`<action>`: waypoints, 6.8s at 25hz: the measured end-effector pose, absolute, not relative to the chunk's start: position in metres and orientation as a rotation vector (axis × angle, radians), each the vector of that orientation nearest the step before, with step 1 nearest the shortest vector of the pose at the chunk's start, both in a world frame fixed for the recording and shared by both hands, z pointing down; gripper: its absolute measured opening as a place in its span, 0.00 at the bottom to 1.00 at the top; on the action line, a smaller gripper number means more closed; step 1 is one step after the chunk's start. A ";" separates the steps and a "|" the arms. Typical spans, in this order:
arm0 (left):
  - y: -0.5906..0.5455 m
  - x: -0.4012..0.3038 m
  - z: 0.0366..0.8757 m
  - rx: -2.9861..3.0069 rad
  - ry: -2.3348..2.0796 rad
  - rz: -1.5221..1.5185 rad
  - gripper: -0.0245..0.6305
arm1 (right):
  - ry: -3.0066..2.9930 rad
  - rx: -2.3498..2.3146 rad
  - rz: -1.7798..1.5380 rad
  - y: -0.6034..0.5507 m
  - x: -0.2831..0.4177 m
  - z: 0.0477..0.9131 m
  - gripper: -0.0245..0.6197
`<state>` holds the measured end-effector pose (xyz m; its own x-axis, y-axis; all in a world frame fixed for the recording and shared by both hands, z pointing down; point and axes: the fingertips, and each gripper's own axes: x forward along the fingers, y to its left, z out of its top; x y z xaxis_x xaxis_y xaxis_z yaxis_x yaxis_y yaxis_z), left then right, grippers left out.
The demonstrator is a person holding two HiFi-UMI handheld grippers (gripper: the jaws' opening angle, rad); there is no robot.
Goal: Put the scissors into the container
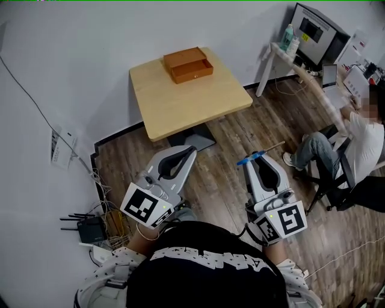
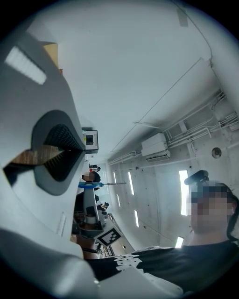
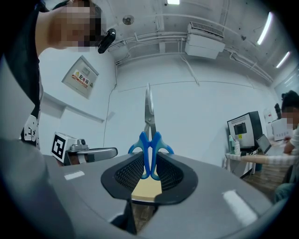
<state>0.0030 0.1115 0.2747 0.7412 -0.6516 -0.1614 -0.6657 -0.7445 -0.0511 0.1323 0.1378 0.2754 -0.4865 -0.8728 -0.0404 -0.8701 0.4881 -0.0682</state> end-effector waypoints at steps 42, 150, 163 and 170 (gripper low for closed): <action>-0.024 -0.145 0.300 -2.856 1.118 0.213 0.04 | 2.659 -1.658 -0.042 -0.004 0.004 0.278 0.19; -0.282 0.001 0.300 -2.632 1.516 -0.076 0.04 | 2.819 -1.301 -0.200 -0.322 0.176 0.318 0.19; -0.336 -0.024 0.307 -2.680 1.514 -0.048 0.04 | 2.874 -1.332 -0.173 -0.376 0.143 0.323 0.19; -0.353 -0.038 0.316 -2.693 1.546 -0.049 0.04 | 2.904 -1.329 -0.194 -0.395 0.127 0.333 0.19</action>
<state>-0.0381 -0.3526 0.3159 0.5038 -0.8638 0.0094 -0.8626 -0.5036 -0.0469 0.1273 -0.3946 0.3327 -0.6537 -0.7497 0.1029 -0.7567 0.6480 -0.0860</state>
